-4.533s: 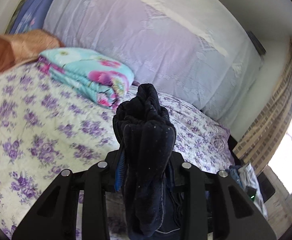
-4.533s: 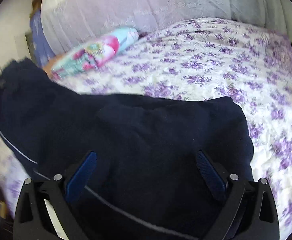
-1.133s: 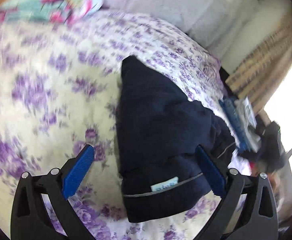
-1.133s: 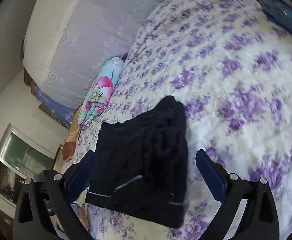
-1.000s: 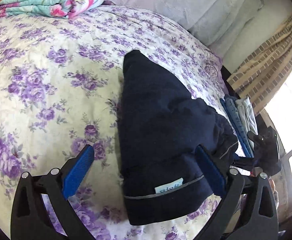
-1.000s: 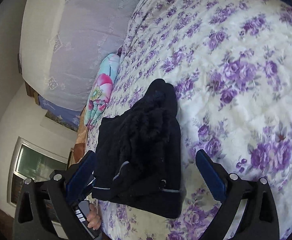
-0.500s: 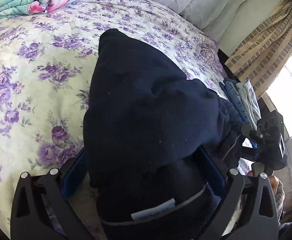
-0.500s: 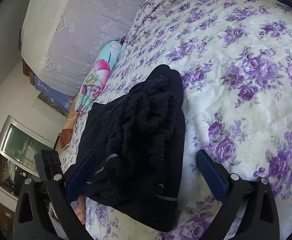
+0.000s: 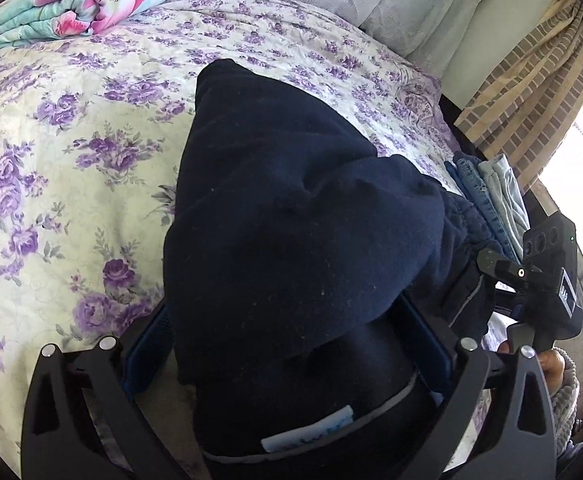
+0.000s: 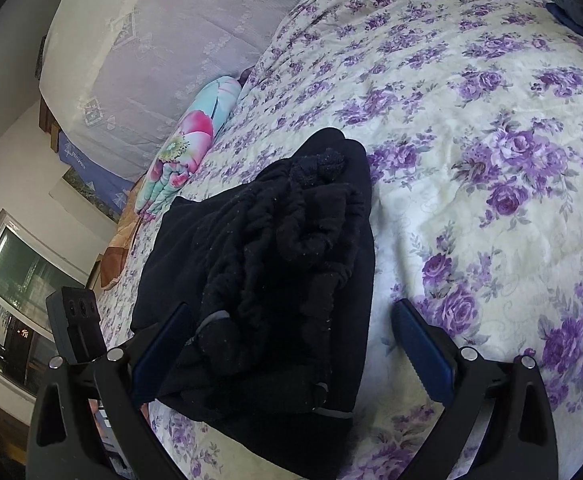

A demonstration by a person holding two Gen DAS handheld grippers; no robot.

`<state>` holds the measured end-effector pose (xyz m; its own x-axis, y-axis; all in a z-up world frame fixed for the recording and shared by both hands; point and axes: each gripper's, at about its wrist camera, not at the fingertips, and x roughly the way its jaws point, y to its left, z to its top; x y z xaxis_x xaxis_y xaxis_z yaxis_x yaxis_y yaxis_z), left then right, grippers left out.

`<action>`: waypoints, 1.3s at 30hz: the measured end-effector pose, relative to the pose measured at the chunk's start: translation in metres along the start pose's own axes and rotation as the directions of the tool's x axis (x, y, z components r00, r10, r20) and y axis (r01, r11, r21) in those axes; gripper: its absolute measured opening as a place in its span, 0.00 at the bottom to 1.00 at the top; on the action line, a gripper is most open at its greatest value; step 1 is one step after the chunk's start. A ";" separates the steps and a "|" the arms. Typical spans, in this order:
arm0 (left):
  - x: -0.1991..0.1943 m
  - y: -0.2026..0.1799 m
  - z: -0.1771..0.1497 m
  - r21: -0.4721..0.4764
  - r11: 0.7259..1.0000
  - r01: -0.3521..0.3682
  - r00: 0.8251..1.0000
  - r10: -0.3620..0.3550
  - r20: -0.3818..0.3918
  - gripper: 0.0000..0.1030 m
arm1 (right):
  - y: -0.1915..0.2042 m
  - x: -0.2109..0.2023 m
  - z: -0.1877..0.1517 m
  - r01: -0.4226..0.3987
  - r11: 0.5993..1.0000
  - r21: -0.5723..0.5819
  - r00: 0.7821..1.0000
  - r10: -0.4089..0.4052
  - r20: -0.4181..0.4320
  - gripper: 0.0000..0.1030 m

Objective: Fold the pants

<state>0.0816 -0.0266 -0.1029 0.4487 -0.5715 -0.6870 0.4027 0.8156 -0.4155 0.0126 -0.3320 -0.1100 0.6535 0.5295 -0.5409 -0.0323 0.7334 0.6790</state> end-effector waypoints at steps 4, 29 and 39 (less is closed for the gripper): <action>0.001 -0.006 0.000 0.030 1.000 0.006 1.000 -0.006 0.000 0.96 | -0.001 0.005 0.007 -0.141 0.989 0.053 0.990 0.141 0.007 0.97; -0.012 -0.014 -0.002 0.099 0.995 -0.015 0.998 0.010 0.059 0.68 | 0.005 0.015 0.005 -0.081 0.997 -0.016 0.997 0.081 -0.012 0.64; -0.051 -0.025 0.036 0.131 0.990 0.043 0.997 -0.051 0.056 0.49 | 0.064 -0.008 0.032 -0.129 0.978 -0.163 0.991 0.131 0.000 0.45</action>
<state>0.0773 -0.0210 -0.0359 0.4719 -0.6164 -0.6304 0.5226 0.7714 -0.3630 0.0293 -0.3033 -0.0463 0.6435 0.6211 -0.4475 -0.2395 0.7185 0.6529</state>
